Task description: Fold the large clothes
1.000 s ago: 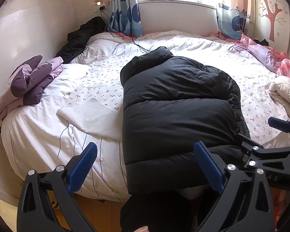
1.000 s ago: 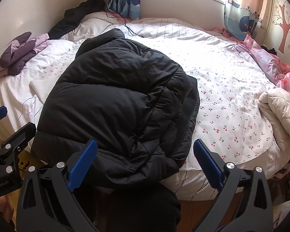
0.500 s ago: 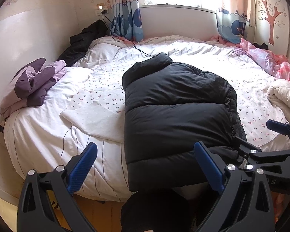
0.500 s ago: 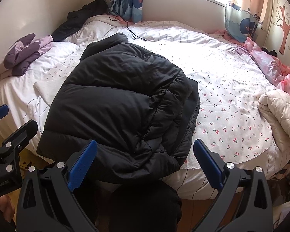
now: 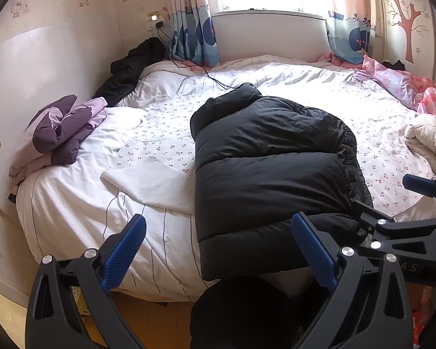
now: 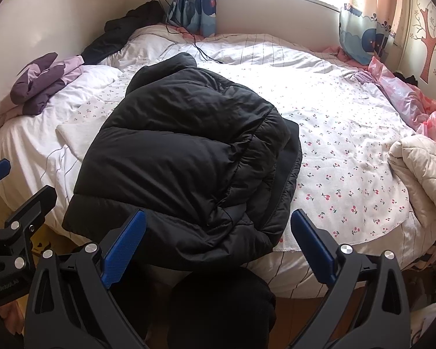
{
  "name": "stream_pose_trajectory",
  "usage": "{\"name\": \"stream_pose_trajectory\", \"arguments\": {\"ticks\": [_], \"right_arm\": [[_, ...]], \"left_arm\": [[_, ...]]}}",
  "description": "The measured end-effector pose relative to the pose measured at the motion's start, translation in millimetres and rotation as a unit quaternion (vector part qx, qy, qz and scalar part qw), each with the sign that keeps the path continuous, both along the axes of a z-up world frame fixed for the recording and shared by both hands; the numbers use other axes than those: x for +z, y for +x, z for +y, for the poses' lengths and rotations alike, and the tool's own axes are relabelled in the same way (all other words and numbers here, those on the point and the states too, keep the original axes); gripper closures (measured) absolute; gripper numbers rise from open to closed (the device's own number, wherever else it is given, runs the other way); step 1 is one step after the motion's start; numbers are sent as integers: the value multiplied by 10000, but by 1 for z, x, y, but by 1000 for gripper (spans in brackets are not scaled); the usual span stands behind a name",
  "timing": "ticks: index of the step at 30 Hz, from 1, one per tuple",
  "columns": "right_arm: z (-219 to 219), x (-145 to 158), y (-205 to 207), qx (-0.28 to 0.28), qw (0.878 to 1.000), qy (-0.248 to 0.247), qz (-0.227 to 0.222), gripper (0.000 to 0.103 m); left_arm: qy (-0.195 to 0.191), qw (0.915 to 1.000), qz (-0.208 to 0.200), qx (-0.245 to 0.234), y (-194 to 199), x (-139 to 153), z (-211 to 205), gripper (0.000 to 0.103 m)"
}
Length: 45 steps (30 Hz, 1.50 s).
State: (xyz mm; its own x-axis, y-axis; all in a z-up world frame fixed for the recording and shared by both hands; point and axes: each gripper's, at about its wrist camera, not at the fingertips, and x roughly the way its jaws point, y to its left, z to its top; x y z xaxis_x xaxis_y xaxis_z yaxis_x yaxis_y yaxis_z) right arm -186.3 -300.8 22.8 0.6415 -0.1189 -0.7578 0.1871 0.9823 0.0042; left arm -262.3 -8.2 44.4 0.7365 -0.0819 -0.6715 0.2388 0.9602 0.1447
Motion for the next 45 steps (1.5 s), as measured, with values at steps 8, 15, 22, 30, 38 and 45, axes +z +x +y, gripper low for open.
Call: {"name": "stream_pose_trajectory", "arguments": {"ticks": [8,15,22,30,38,45], "right_arm": [[1,1,-5,-1,10000,20,-27,7],[1,2,-8,10,10000,44,-51,7],[2,7,-11,1,9999,60,-110,7],[2,6,-11,9,9999,73,-107,7],[2,5,-10,8,9999,74,-97,7],[0,3,-4,51,9999,49,-85,7]], "left_arm": [[-21,9999,-82,96,-3,4,4,7],[78,9994,-102,316,-4,7,6,7],[-291,9985,54,456,-2,9,13,7],[-239,9989,132,371,-2,4,7,7],[-256,9989,156,357,1,2,8,7],[-196,9991,120,344,2,4,5,7]]}}
